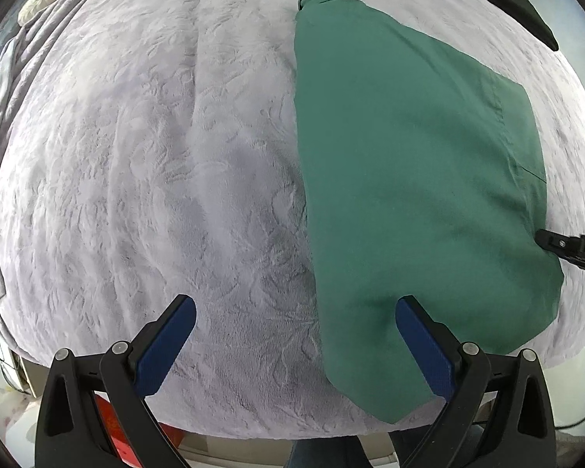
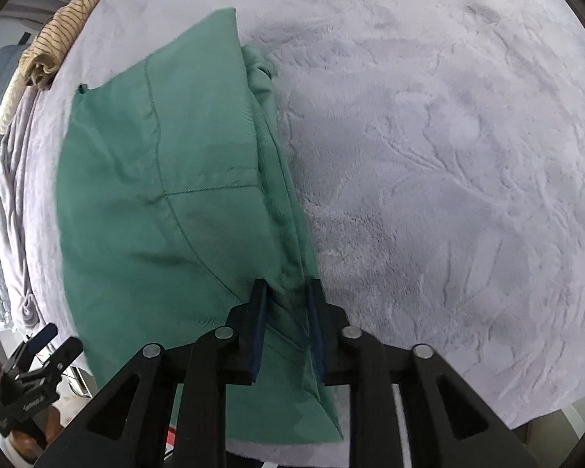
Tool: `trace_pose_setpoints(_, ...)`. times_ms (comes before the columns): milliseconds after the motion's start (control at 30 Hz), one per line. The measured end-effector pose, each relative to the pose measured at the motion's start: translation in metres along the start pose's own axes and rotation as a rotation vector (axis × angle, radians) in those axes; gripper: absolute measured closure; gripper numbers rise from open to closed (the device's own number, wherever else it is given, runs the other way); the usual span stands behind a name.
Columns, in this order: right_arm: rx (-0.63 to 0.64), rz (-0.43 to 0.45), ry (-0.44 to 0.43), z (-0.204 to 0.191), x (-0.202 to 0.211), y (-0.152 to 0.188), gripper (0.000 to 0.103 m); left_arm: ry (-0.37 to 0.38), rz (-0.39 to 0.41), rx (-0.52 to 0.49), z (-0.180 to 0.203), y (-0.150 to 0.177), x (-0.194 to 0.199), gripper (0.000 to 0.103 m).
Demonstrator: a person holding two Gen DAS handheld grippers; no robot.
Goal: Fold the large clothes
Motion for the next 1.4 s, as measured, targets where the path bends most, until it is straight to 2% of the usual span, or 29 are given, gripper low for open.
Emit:
trace_pose_setpoints(200, -0.001, 0.019, 0.025, 0.003, 0.025, -0.001, 0.08, -0.007, 0.0, -0.009, -0.002, -0.003, -0.002, 0.0)
trace_pose_setpoints(267, -0.009, 0.023, 0.031, -0.007, 0.022, -0.002, 0.08, -0.009, -0.001, -0.011, -0.003, -0.005, -0.004, 0.0)
trace_pose_setpoints(467, 0.022, 0.039, 0.05, -0.002, 0.036, 0.0, 0.078, -0.014, -0.001, -0.024, -0.004, -0.008, -0.003, 0.0)
trace_pose_setpoints(567, 0.05, 0.057, 0.061, -0.016, 0.039, -0.002, 0.056, -0.019, 0.001, -0.029, -0.005, -0.011, -0.002, 0.0)
trace_pose_setpoints(667, 0.087, 0.072, 0.064, -0.029, 0.043, -0.007, 0.049, -0.027, 0.001, -0.036, -0.005, -0.015, -0.001, 0.0)
trace_pose_setpoints(867, 0.101, 0.101, 0.049, -0.039, 0.053, -0.016, 0.021, -0.036, 0.016, -0.038, -0.005, -0.023, 0.008, 0.0)
trace_pose_setpoints(1133, 0.114, 0.123, 0.052, -0.058, 0.065, -0.024, 0.02, -0.039, 0.047, -0.01, -0.007, -0.037, 0.022, 0.0)
trace_pose_setpoints(1167, 0.115, 0.127, 0.056, -0.06, 0.067, -0.025, 0.018, -0.038, 0.053, -0.009, -0.007, -0.038, 0.024, 0.0)
trace_pose_setpoints(1200, 0.116, 0.131, 0.062, -0.061, 0.069, -0.026, 0.008, -0.036, 0.06, -0.007, -0.007, -0.04, 0.027, 0.0)
trace_pose_setpoints(1267, 0.123, 0.158, 0.077, -0.065, 0.074, -0.028, 0.0, -0.042, 0.076, -0.003, -0.008, -0.044, 0.033, 0.0)
trace_pose_setpoints(1400, 0.155, 0.181, 0.095, -0.073, 0.081, -0.031, 0.0, -0.048, 0.095, 0.003, -0.006, -0.049, 0.041, 0.0)
Point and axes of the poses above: each gripper's, at about its wrist camera, not at the fingertips, and x roughly against the way its jaws point, z to its right, y to its underside, the point moved 2 cm from there along -x, roughly the way its jaws point, and after that the axes turned 14 degrees about z, right-handed, at the moved point
